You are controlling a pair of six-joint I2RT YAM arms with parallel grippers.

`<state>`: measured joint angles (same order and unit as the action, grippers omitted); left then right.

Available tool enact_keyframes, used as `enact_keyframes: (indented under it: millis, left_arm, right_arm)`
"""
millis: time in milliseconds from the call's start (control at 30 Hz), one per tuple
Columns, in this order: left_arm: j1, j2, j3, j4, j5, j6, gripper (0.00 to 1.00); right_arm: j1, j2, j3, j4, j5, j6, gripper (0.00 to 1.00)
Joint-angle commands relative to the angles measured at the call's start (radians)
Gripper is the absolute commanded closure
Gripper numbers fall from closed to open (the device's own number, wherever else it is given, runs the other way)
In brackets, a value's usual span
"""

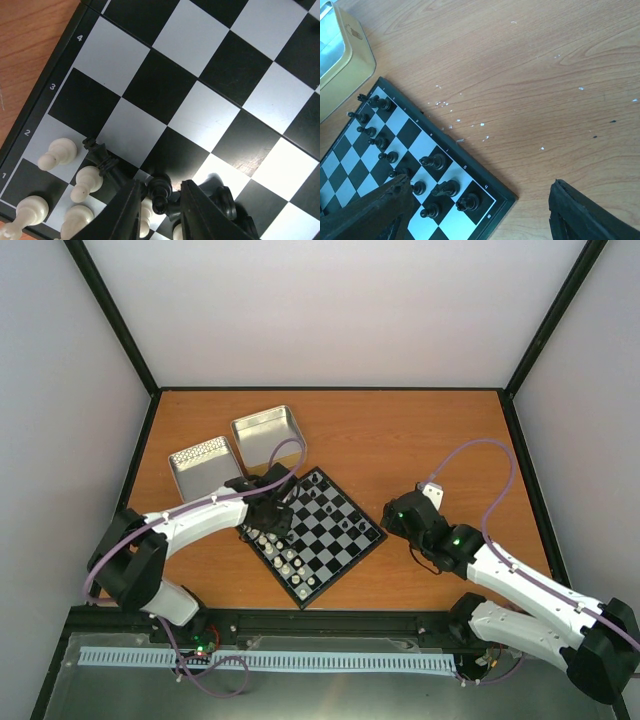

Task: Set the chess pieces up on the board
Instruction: Pick up the chess piece from the chessboard.

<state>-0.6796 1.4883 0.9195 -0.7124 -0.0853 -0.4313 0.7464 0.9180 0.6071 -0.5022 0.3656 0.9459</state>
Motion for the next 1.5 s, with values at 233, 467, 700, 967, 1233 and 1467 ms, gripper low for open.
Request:
enact_keyframes:
  millis: [233,467,700,967,1233,1467]
  left_arm:
    - [0.004,0.029,0.02,-0.01,-0.012,0.026,0.79]
    - [0.005,0.031,0.011,-0.006,-0.002,0.037,0.81]
    - [0.004,0.036,0.011,-0.008,-0.012,0.041,0.85]
    - [0.005,0.044,0.014,-0.017,-0.007,0.041,0.84]
    - [0.005,0.047,0.015,-0.015,0.004,0.042,0.85]
    - [0.004,0.058,0.015,-0.014,0.012,0.045,0.88]
  right_arm:
    - [-0.007,0.008,0.01,0.017,0.013,0.005,0.26]
    - [-0.007,0.012,0.013,0.016,0.014,0.004,0.26]
    - [-0.007,0.013,0.01,0.015,0.015,0.007,0.26]
    - [-0.007,0.011,0.007,0.014,0.016,0.008,0.26]
    - [-0.007,0.008,0.006,0.014,0.017,0.01,0.26]
    - [-0.007,0.004,0.005,0.011,0.018,0.013,0.26]
